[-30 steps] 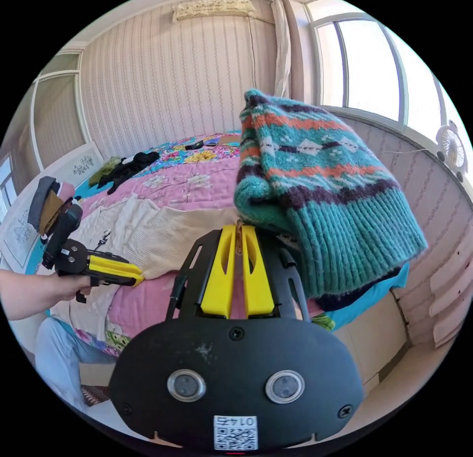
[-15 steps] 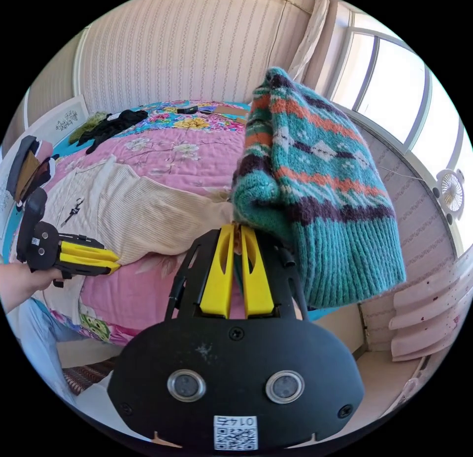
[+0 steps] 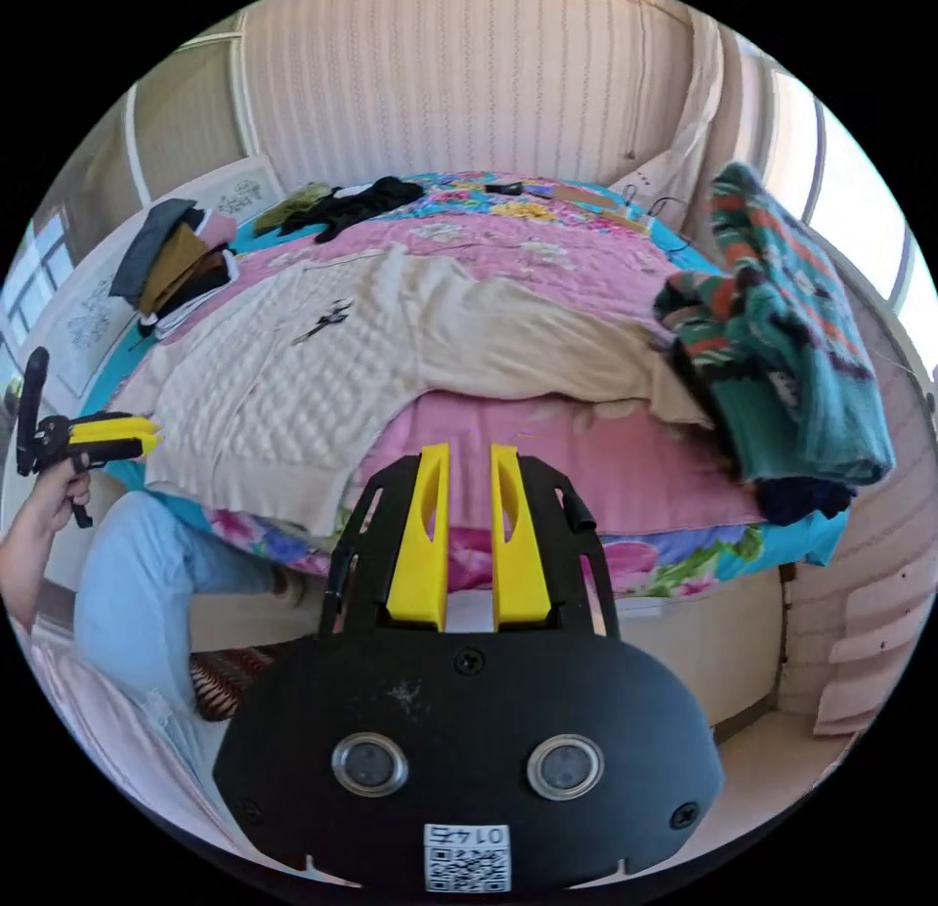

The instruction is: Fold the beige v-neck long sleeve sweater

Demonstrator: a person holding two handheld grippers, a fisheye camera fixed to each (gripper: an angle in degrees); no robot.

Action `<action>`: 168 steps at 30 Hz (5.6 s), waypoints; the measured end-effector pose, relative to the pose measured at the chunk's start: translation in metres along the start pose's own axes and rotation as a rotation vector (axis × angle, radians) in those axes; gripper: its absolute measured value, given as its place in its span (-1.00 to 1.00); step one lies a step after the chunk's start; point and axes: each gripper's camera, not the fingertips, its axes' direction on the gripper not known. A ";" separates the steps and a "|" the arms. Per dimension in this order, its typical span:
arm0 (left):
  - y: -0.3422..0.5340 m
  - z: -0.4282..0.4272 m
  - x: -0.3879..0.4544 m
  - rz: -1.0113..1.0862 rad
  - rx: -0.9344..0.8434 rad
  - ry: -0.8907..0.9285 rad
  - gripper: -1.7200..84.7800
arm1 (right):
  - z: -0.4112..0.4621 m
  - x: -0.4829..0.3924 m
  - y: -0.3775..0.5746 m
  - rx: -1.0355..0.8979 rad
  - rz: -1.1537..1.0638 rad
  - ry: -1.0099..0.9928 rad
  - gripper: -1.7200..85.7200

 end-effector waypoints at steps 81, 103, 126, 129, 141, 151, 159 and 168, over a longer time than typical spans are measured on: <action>-0.089 -0.283 -0.149 0.162 0.482 0.565 -0.96 | 0.110 -0.181 -0.248 -0.013 -0.008 -0.530 -0.93; -0.022 -0.170 -0.196 -0.056 0.129 0.092 -0.80 | 0.126 -0.079 -0.314 -0.070 -0.015 -0.155 -0.73; 0.009 -0.176 -0.338 -0.291 0.210 0.223 -0.84 | 0.113 -0.040 -0.377 -0.201 0.119 -0.437 -0.94; -0.002 -0.180 -0.353 -0.275 0.217 0.212 -0.84 | 0.090 -0.035 -0.374 -0.117 0.139 -0.431 -0.93; -0.092 -0.121 -0.367 -0.235 0.165 0.252 -0.81 | 0.106 -0.058 -0.390 -0.171 0.092 -0.183 -0.84; -0.005 -0.115 -0.340 -0.172 0.193 0.335 -0.80 | 0.106 -0.186 -0.520 0.033 -0.373 -0.352 -0.78; -0.007 -0.084 -0.320 -0.157 0.214 0.234 -0.80 | 0.200 -0.302 -0.614 -0.110 -0.473 -0.300 -0.74; 0.012 -0.065 -0.348 -0.249 0.292 0.266 -0.93 | 0.196 -0.275 -0.637 -0.127 -0.396 -0.594 -0.93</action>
